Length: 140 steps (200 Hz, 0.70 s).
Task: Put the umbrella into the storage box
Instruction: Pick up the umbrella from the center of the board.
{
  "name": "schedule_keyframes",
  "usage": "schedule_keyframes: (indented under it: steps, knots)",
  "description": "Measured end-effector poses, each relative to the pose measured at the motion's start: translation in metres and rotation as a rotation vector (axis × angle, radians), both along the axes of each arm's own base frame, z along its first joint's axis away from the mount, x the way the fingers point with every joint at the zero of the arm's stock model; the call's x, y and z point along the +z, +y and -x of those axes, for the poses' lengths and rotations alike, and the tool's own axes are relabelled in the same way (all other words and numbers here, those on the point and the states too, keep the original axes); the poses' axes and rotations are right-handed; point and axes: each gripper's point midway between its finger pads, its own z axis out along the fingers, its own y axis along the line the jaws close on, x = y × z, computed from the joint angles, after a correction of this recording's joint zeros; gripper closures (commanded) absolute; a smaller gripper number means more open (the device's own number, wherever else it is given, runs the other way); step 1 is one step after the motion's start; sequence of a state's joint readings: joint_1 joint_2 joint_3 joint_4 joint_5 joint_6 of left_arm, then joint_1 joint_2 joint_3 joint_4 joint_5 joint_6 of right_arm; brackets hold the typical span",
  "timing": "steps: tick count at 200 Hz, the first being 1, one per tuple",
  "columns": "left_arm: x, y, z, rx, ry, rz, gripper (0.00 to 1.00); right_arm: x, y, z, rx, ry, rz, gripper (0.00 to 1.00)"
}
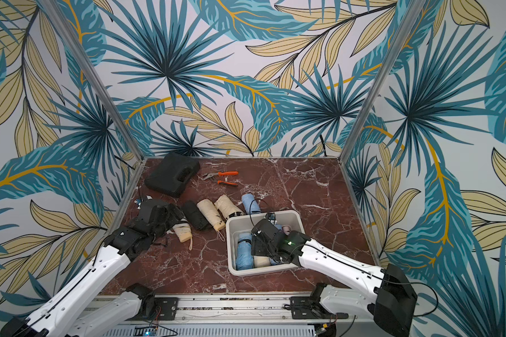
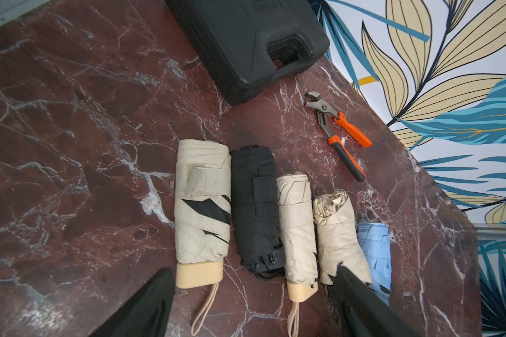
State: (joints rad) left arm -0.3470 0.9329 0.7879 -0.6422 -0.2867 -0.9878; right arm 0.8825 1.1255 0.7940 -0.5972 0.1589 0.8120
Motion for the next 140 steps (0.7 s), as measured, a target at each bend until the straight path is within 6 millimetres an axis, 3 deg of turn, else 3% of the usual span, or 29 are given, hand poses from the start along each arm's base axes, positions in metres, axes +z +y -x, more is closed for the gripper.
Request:
schedule_keyframes:
  steps: [16,29,64,106,140]
  knots:
    - [-0.007,0.013,-0.003,0.01,0.032,-0.025,0.08,0.022,0.007,-0.004,0.047,-0.068,-0.047,0.21]
    - [-0.014,0.021,-0.005,0.013,0.062,-0.046,0.0,0.039,0.011,-0.008,0.075,-0.132,-0.078,0.2]
    - [-0.041,0.034,-0.014,-0.001,0.148,-0.088,0.0,0.072,0.015,-0.023,0.112,-0.283,-0.095,0.18]
    - [-0.083,0.026,-0.031,-0.085,0.241,-0.089,0.02,0.085,0.031,-0.04,0.137,-0.334,-0.077,0.18]
    - [-0.116,0.019,-0.04,-0.133,0.312,-0.037,0.03,0.08,0.04,-0.046,0.146,-0.315,-0.063,0.18]
